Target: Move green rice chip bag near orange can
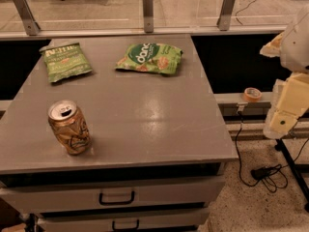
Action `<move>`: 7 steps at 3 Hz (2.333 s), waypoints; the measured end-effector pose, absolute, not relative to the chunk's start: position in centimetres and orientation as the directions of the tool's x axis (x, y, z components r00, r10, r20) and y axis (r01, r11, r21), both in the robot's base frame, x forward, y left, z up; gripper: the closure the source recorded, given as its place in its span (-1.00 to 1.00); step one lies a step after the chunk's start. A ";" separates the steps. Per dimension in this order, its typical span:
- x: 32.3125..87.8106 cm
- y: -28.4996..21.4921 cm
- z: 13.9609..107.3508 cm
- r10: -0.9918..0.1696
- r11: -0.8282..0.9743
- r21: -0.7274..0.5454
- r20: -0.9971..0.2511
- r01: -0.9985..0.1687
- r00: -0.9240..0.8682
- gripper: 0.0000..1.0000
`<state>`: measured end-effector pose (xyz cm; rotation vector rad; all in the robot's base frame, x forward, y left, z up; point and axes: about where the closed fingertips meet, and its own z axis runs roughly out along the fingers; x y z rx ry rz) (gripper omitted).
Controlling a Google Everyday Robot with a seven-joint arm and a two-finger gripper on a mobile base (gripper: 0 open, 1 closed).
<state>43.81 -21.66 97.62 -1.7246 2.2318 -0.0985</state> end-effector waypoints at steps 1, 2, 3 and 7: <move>43.8 -21.7 97.6 -0.953 0.270 -0.246 -0.207 -0.931 -0.221 -1.00; 47.7 -19.9 97.4 -0.964 0.206 -0.272 -0.221 -0.940 -0.147 -1.00; 54.2 -17.3 97.3 -0.969 0.124 -0.323 -0.245 -0.938 -0.043 -1.00; 74.0 -8.0 91.5 -0.873 0.223 -0.247 -0.481 -0.943 -0.081 -1.00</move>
Offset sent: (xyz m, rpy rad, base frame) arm 0.1017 0.0434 -0.0089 0.0224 -0.0636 0.1868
